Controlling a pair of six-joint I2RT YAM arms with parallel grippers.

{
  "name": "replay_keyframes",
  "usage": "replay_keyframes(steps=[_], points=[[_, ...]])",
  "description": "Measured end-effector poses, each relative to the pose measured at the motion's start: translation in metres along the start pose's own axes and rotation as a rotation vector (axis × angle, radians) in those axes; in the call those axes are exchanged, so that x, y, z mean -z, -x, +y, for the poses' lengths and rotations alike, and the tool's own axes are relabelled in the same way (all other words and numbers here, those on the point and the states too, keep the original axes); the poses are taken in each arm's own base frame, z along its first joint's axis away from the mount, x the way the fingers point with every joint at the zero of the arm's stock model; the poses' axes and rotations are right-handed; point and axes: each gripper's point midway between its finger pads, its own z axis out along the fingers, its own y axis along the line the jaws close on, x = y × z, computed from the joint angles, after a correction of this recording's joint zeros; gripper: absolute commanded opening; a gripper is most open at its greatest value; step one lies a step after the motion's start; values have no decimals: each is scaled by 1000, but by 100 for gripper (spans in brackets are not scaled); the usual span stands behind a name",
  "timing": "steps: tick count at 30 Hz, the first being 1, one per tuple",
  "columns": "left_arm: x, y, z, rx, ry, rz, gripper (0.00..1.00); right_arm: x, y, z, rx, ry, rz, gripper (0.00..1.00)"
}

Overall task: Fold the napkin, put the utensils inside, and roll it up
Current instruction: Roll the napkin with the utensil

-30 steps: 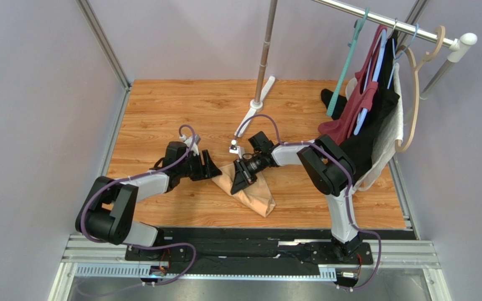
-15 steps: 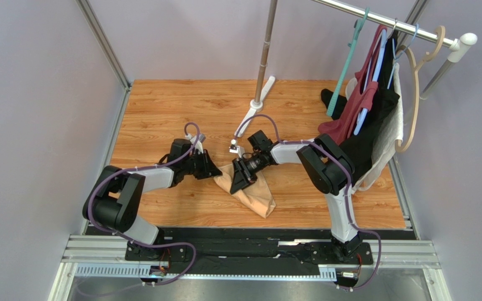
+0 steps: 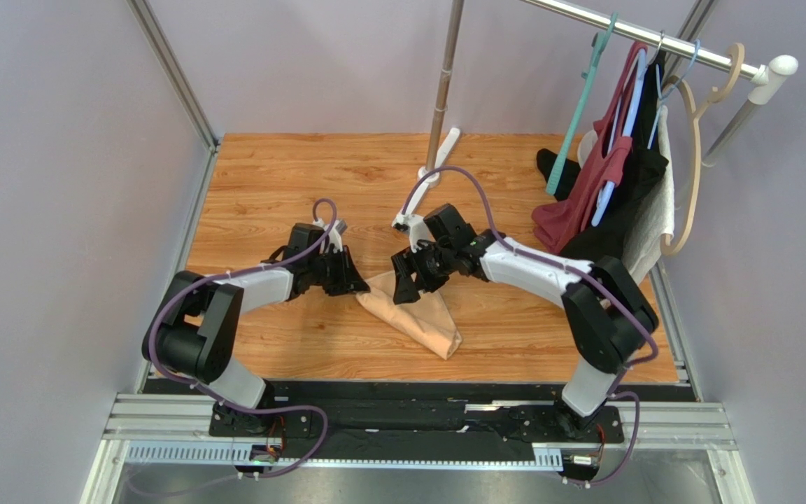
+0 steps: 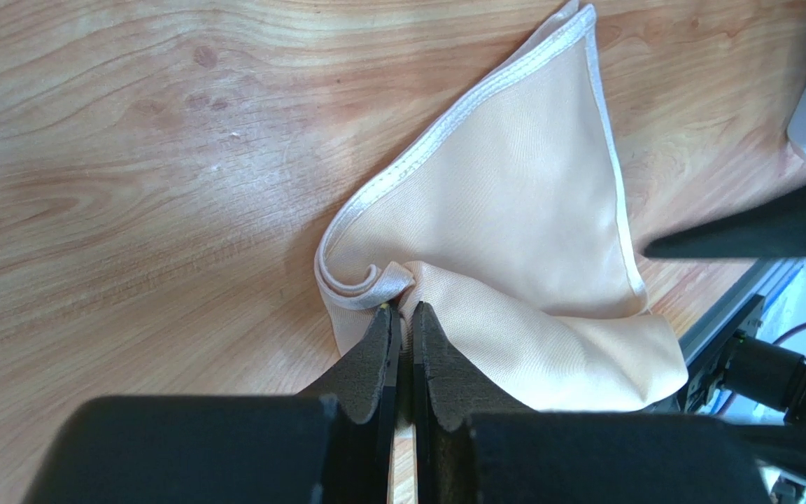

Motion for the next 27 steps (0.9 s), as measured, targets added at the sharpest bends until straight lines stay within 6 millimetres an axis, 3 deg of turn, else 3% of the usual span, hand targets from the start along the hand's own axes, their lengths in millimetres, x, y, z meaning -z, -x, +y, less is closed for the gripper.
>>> replay_keyframes(steps=[5,10,13,18,27], points=[[-1,-1,2,10,18,27,4,7,-3,30,224,-133,-74,72],[-2,-1,3,21,30,46,4,-10,-33,49,431,-249,-58,71],[-3,-1,3,26,34,55,4,-15,-50,46,516,-326,-35,71],[-4,-1,4,31,38,64,4,-25,-59,34,608,-436,-20,69],[-4,-2,4,29,38,71,5,-38,-54,12,653,-550,-23,67]])
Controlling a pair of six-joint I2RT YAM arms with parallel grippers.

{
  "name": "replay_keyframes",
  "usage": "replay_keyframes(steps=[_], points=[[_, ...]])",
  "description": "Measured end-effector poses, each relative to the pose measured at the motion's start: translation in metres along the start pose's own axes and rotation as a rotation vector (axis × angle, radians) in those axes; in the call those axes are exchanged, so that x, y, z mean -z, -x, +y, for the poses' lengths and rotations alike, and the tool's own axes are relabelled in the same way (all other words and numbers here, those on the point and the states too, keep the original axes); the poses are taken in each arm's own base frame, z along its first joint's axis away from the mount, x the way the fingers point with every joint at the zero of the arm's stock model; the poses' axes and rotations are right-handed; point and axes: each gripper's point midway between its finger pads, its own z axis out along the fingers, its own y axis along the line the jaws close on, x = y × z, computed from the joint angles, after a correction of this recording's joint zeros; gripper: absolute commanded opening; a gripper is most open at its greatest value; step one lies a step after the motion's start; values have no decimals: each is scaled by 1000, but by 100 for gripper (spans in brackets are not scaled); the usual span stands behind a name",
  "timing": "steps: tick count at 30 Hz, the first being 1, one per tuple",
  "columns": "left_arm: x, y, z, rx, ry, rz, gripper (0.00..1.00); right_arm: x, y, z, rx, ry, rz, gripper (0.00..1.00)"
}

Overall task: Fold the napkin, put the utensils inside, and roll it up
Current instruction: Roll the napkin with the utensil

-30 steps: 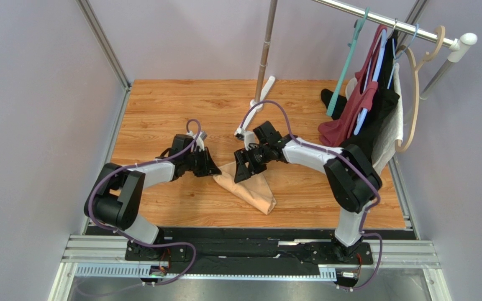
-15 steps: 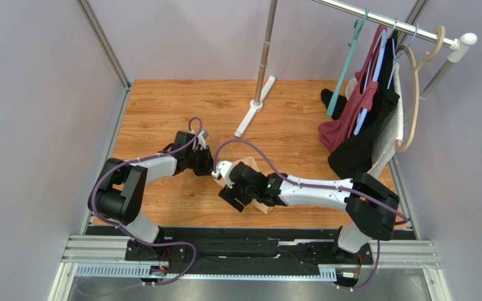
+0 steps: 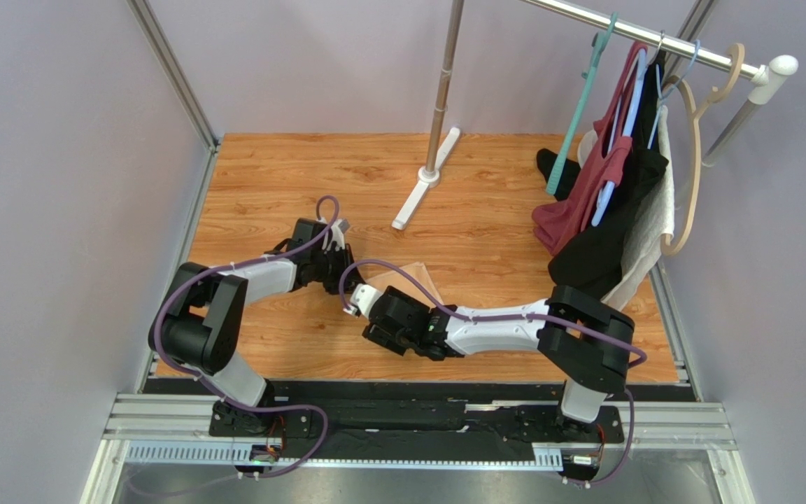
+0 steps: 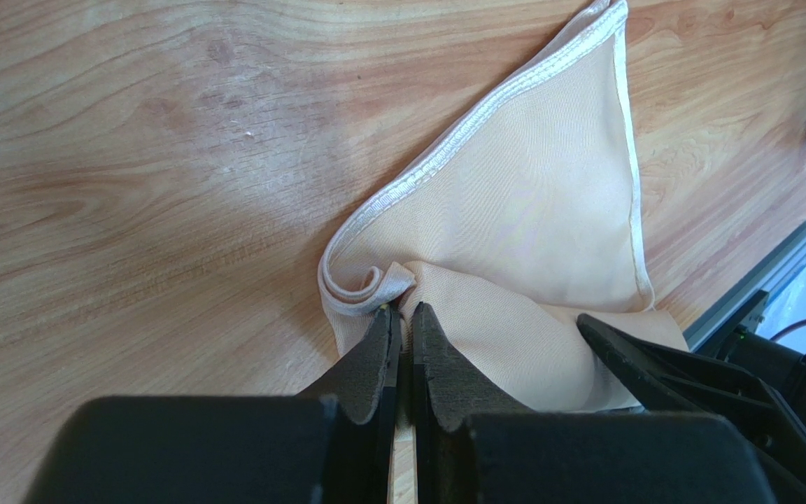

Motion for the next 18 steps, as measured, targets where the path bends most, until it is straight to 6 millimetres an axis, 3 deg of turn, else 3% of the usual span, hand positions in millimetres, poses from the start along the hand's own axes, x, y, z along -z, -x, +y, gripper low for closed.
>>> replay_keyframes(steps=[3,7,10,11,14,18], points=[[0,0,0,-5,-4,2,6,-5,4,-4,-18,-7,-12,63],[0,-1,-1,-8,-7,4,12,-13,3,-14,-65,6,-13,35],[0,0,-1,-13,-8,3,38,-18,2,-16,-101,36,-8,24],[1,0,-1,-15,-7,1,50,-20,2,-16,-116,52,-8,22],[6,4,-2,-19,6,-21,61,-22,2,-16,-160,110,-10,20],[28,25,-9,-54,53,-135,65,-23,6,-17,-267,233,-22,20]])
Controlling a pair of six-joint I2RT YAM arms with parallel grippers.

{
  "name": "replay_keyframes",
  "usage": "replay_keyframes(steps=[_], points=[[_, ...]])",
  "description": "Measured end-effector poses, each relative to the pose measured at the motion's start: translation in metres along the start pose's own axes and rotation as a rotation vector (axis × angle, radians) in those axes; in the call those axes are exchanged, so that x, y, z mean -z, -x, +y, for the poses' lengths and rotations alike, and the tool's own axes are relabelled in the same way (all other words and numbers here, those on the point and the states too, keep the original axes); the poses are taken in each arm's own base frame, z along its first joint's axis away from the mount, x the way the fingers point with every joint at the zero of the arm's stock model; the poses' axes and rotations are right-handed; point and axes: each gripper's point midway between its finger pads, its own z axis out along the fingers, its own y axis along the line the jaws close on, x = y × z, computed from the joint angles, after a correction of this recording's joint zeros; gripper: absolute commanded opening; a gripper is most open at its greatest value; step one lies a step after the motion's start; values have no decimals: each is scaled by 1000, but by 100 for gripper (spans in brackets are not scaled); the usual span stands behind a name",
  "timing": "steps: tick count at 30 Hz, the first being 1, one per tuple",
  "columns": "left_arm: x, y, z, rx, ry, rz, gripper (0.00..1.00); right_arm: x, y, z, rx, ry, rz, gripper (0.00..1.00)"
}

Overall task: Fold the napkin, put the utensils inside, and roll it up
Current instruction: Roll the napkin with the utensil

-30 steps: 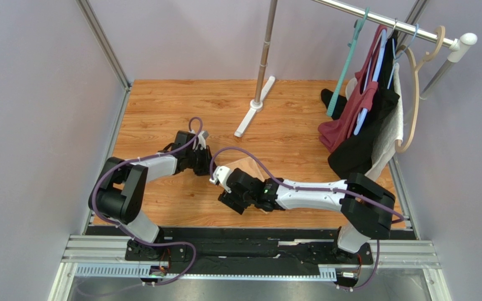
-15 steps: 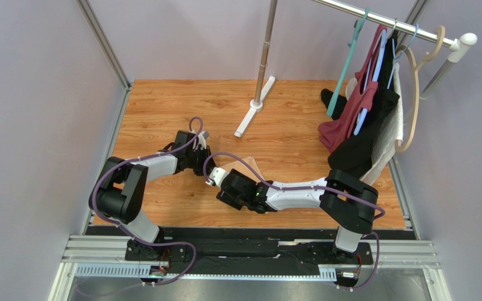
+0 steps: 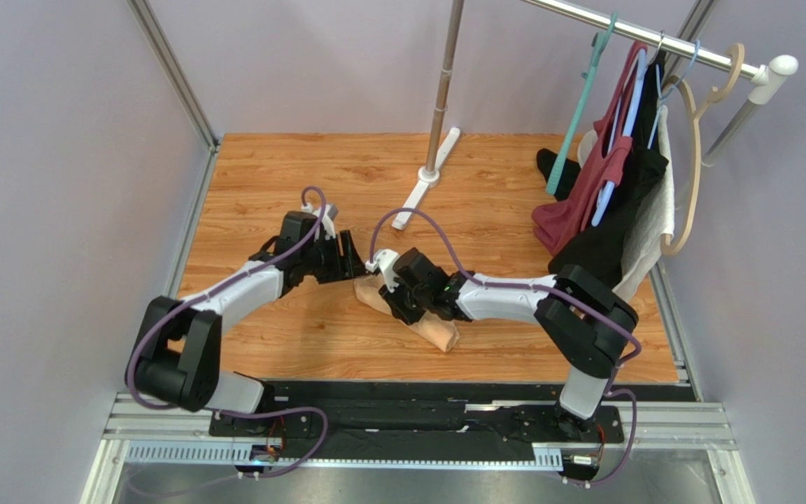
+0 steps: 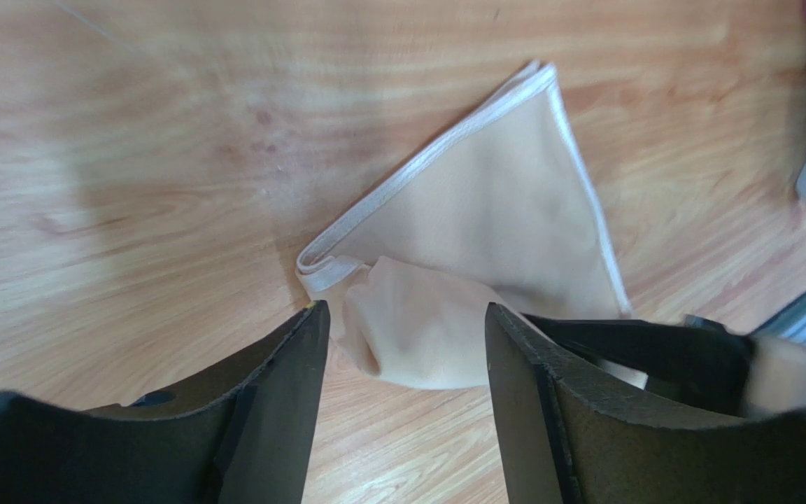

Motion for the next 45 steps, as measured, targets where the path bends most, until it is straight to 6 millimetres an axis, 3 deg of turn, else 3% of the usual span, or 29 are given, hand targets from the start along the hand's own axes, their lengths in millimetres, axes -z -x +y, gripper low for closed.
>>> replay_keyframes(steps=[4,7,15,27,30,31,34,39,45], points=[[26,26,-9,-41,18,-143,66,2,1,2,-106,137,1,20],[35,26,-9,-51,21,-180,66,3,2,4,-186,245,16,19],[25,-20,14,-14,39,-88,66,-2,11,12,-348,506,53,18],[2,-25,14,29,-11,-56,65,-4,12,16,-489,697,96,21],[-3,-27,14,44,-22,-45,55,-4,12,17,-504,712,106,27],[-5,-27,13,47,-27,-43,45,-4,13,17,-507,716,108,31],[-8,-26,13,55,-28,-32,36,-4,11,16,-517,705,118,43],[-11,-27,14,58,-18,-8,33,1,14,16,-534,696,144,62],[-11,-25,14,45,-6,14,32,11,18,-5,-493,497,139,71]])
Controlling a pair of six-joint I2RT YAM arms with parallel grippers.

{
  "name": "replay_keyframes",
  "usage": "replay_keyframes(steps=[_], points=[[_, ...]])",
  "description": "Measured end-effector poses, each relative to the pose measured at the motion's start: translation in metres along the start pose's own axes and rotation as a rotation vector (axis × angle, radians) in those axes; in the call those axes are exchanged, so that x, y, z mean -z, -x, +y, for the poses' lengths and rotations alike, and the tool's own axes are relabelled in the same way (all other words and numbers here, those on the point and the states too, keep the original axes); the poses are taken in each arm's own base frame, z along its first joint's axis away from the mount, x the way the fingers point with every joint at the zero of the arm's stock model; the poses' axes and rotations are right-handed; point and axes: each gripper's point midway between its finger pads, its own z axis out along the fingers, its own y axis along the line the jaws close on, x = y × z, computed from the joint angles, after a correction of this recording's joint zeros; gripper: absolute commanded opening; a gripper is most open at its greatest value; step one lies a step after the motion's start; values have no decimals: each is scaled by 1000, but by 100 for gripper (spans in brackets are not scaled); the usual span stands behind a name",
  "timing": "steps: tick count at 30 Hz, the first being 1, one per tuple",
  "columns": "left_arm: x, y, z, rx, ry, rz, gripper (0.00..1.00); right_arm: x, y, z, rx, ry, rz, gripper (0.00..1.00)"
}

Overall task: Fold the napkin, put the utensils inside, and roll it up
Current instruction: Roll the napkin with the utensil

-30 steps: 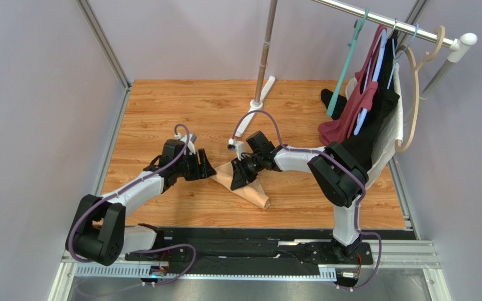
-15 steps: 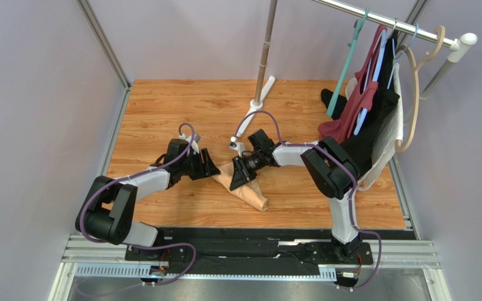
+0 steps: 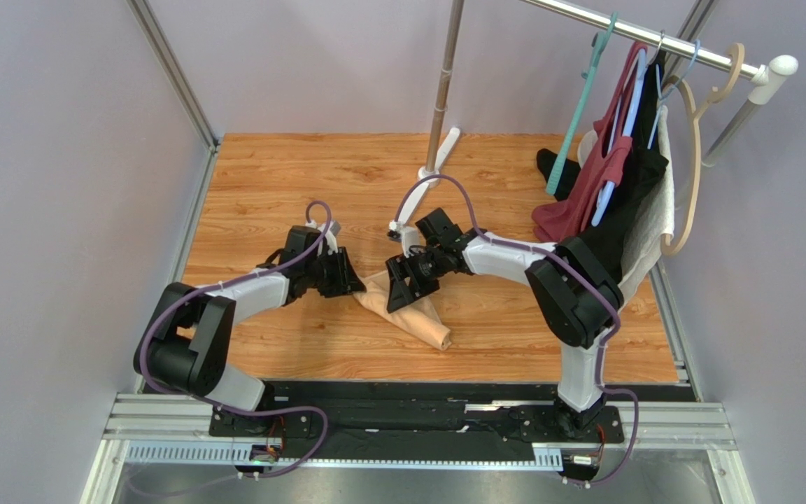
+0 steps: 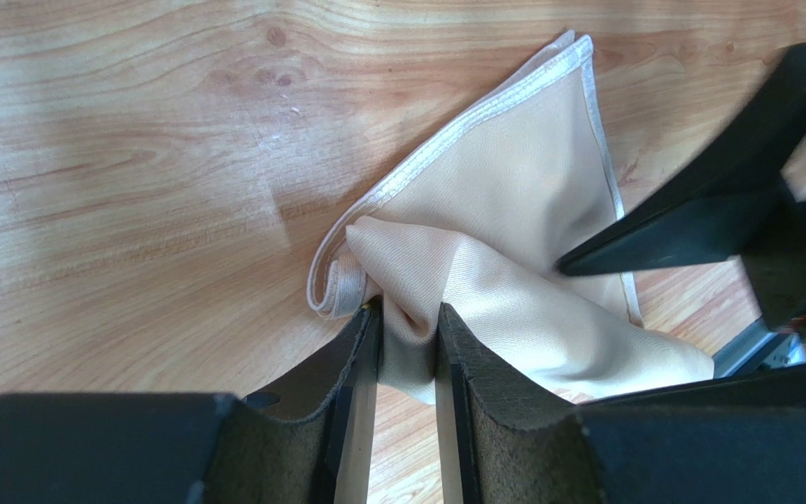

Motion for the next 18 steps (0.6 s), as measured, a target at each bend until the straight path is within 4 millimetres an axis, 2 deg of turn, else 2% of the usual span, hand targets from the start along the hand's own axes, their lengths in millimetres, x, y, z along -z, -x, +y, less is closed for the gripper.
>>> replay_keyframes(steps=[4,8,10,13,16,18], points=[[-1,1,0,-5,7,15,32,23,8,-3,75,-150,-70,72],[-3,1,-1,-5,6,36,32,39,12,12,219,-261,-146,73],[-5,2,-1,-3,6,45,32,36,12,27,339,-319,-169,73],[-6,3,-2,-2,3,51,32,21,3,43,490,-382,-168,73],[-6,2,-2,0,5,56,32,10,-11,47,594,-440,-145,72],[-6,2,-2,1,6,60,32,6,-14,43,642,-485,-137,71]])
